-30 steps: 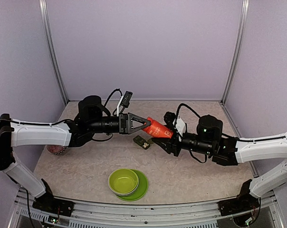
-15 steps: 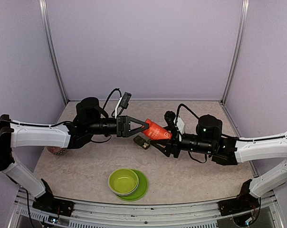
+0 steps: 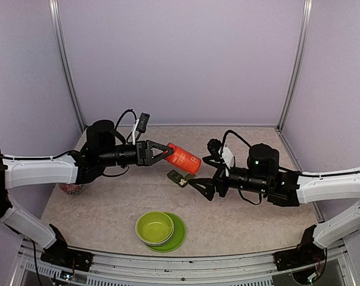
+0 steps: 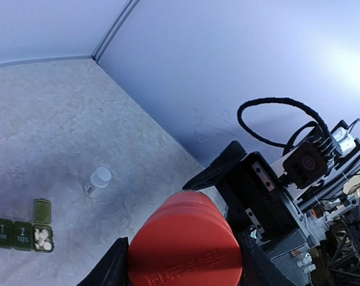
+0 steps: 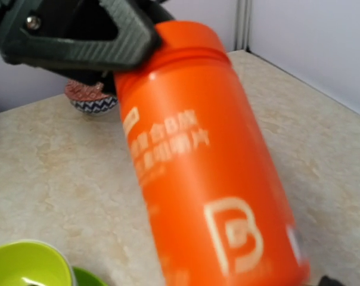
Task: Sort the pills into containers
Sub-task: Pass from the right arm to the left, then place the pill bottle at the center of the board.
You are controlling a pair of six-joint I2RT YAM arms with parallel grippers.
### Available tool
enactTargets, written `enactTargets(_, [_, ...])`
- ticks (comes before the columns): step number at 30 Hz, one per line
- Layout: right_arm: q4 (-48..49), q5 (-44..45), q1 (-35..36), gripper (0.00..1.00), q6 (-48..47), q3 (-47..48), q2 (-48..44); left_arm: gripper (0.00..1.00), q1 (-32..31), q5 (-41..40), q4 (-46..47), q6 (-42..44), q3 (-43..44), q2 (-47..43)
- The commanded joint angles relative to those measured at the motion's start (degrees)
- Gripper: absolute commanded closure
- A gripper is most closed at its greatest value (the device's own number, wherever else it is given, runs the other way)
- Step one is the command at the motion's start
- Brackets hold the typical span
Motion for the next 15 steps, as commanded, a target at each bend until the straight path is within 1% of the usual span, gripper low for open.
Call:
enactTargets(1, [-1.18,2.81,-1.09,0.00,-0.52,-0.15,-2.87,0.60,1.93,-8.26,-9.41,6.39,2.37,-3.73])
enactTargets(6, [-1.85,7.68,-1.95,0.00,-0.65,-1.14,-4.27,0.60,3.42,-17.65,-18.34,11.17,4.46,-5.37])
enactTargets(11, [-1.30,10.38,-2.89,0.00,0.40,-2.47,-4.92,0.60,5.91,-24.37,-24.38,13.45,6.00,-4.68])
enactTargets(15, [-1.44,12.23,-3.38,0.00,0.91,-2.77,-4.21,0.60,6.72,-30.74,-28.32,16.73,6.82,-3.49])
